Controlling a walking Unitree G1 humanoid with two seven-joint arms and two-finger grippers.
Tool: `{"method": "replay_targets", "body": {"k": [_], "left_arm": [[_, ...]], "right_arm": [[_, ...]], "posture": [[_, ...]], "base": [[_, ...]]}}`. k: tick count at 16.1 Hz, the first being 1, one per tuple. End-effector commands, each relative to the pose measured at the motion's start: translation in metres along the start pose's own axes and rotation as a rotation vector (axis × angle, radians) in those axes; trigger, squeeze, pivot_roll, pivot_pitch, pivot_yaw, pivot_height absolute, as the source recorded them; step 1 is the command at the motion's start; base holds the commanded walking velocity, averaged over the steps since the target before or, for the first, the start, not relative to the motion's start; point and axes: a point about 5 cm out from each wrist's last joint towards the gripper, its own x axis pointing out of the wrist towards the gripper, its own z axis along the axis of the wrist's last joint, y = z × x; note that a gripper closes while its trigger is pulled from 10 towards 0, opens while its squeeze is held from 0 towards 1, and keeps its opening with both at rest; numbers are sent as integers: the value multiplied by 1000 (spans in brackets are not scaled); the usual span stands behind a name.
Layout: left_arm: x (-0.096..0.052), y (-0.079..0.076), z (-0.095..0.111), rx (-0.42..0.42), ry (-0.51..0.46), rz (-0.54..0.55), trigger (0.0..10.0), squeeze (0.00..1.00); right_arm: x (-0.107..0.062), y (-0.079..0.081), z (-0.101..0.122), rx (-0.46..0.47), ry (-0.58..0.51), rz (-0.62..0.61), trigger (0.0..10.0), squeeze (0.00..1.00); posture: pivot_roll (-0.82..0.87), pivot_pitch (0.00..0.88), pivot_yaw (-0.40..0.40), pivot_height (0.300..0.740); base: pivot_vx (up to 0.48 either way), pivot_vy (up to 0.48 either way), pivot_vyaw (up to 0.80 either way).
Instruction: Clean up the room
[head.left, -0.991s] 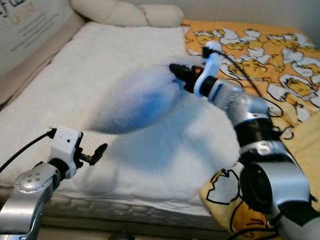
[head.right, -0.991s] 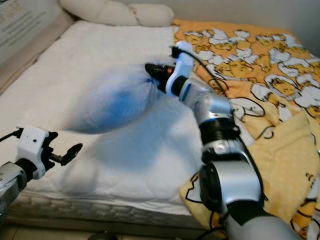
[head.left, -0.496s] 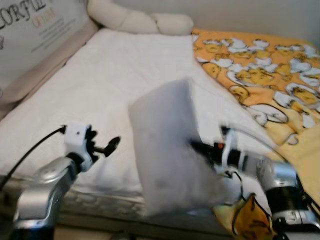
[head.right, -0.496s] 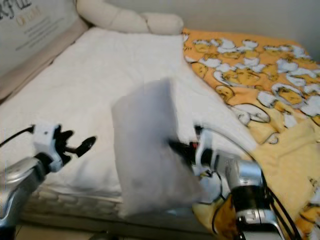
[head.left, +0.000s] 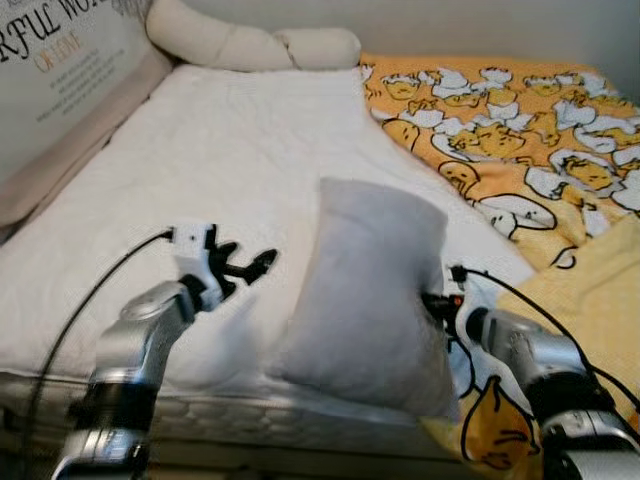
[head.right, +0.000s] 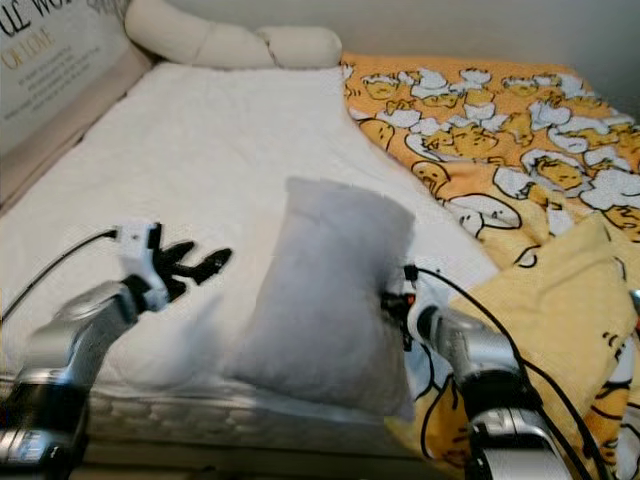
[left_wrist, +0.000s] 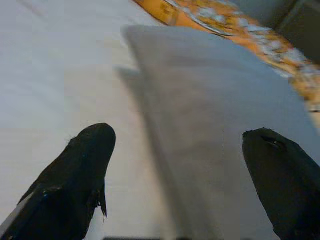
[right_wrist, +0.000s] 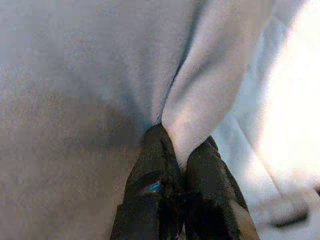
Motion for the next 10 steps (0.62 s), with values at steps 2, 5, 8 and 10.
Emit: {"method": "replay_targets", "body": {"k": [2, 5, 8, 10], "left_arm": [[14, -3, -1, -69, -16, -64, 10000, 1000], [31, -1, -9, -123, 16, -27, 10000, 1000], [44, -13, -32, -206, 82, -63, 10000, 1000], [53, -29, -44, -275, 102, -130, 10000, 1000]], "right_arm": [[1, 4, 6, -28, -16, -1, 0, 0], [1, 6, 7, -35, -13, 15, 0, 0], [1, 10, 7, -24, -18, 44, 0, 0], [0, 16, 9, -15, -24, 77, 0, 0]], "posture": [[-59, 0, 46, 740], [-73, 0, 33, 740], [-111, 0, 39, 740], [-116, 0, 25, 740]], "base": [[0, 0, 0], [0, 0, 0], [0, 0, 0], [0, 0, 0]]}}
